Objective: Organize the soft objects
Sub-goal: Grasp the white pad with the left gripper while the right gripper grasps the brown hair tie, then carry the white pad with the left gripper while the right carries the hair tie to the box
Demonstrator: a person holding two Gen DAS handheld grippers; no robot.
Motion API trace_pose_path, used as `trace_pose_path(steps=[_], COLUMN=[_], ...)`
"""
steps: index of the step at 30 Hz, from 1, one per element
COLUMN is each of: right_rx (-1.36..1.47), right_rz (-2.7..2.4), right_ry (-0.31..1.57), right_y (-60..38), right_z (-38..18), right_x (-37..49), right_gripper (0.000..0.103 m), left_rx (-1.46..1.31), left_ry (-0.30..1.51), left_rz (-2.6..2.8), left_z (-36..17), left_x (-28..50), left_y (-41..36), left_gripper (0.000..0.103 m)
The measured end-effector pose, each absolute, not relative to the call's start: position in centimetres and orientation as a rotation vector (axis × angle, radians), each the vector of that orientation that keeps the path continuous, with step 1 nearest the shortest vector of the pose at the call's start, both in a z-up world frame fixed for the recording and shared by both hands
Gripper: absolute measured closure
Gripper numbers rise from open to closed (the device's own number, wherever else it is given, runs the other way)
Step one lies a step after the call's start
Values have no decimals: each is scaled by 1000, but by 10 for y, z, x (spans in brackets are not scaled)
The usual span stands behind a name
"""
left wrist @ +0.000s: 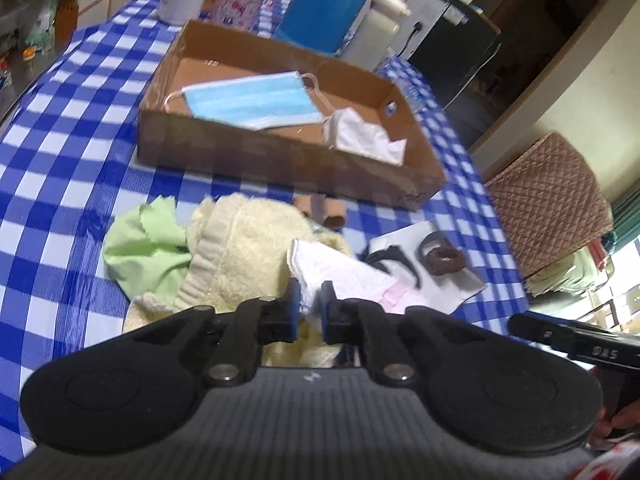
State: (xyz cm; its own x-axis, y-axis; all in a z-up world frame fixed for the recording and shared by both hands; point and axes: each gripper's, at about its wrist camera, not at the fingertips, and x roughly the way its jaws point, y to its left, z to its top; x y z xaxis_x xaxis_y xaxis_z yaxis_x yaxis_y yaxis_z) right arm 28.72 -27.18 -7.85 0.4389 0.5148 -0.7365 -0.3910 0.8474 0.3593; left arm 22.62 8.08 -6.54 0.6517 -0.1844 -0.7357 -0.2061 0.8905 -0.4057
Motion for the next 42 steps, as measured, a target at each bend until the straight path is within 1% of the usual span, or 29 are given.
trace_pose_path(steps=[7,15,25,27,28,29,32,39,42], right_rx=[143,156,81,42,30,24,41,135,112], right_rz=[577,589,595,590,598,606,607,532,514], right_ry=[954,925,849,828,826,830,856,943,984], right_y=[-271,-272,-256,-250,-248,-246,-241,-238,-235], right_z=[-76,-73,-81,-84,-87,-90,-99,-121,-132], right_x=[285,285,308,314,318,323,335,365,371], right_gripper=[38,38,39,42,48,52,58,64,74], left_rx=[-434,-253,-196,-181,-174,-165,-153,-151,-149], left_ry=[791,666,658,660,661,660,666,682,689], left_rz=[-9,118,252,269,275,282,297,314,316], left_z=[-33,13,15,14,14,14,12,6,3], left_x=[210,191,192,194,195,197,202,213,215], left_y=[74,74,96,98,99,100,105,114,116], left_gripper=[97,97,97,97,97,97,97,97,97])
